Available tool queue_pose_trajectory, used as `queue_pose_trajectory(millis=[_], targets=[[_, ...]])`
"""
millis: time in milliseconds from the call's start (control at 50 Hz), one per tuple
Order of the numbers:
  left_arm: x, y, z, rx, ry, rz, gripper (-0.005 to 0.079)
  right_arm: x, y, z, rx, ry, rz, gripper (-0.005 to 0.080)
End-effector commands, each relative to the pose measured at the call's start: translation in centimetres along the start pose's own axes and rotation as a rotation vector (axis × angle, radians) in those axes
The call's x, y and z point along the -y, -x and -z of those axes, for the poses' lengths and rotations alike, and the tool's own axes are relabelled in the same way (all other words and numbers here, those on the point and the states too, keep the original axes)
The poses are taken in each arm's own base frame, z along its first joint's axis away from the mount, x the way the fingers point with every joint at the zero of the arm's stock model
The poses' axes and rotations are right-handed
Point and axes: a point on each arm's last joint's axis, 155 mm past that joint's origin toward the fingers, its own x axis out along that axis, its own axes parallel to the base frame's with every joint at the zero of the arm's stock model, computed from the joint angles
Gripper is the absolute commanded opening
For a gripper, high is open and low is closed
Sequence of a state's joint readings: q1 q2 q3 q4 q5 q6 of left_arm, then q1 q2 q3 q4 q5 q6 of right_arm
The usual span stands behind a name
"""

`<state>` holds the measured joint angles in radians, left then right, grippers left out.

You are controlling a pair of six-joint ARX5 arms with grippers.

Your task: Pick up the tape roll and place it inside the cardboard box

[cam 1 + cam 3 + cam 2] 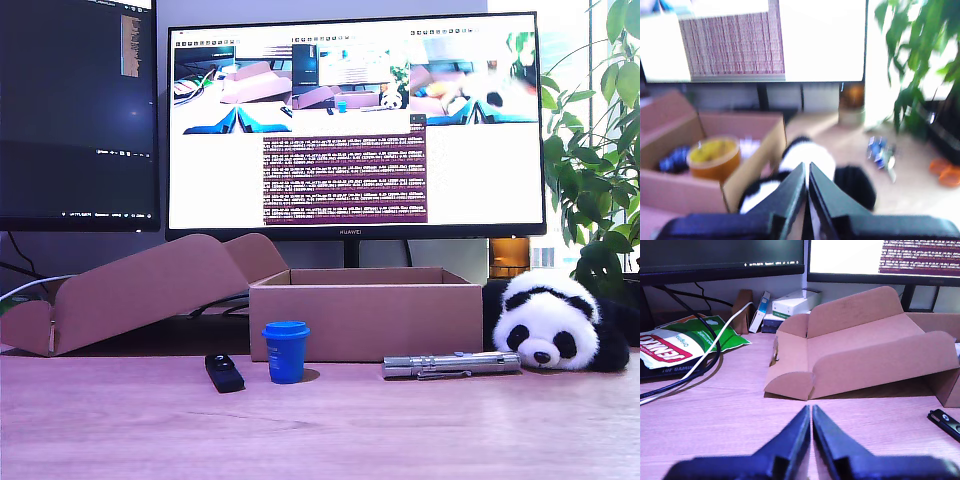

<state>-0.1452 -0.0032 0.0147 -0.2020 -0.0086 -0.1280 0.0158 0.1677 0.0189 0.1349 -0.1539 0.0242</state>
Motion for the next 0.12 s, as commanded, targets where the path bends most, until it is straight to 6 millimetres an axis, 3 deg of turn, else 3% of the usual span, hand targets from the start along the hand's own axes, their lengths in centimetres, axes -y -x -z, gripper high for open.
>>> queue_pose_trajectory(millis=[0,100], targets=[[-0.05,-0.17,0.59,-0.004,0.003,0.001,-0.0021,0.02,0.16,0.08,0.011,0.008,0.004,-0.001],[-0.05,-0.17,0.59,-0.004,0.003,0.001,-0.0021,-0.05,0.52,-0.68,0.044,0.013,0.004,-0.001]])
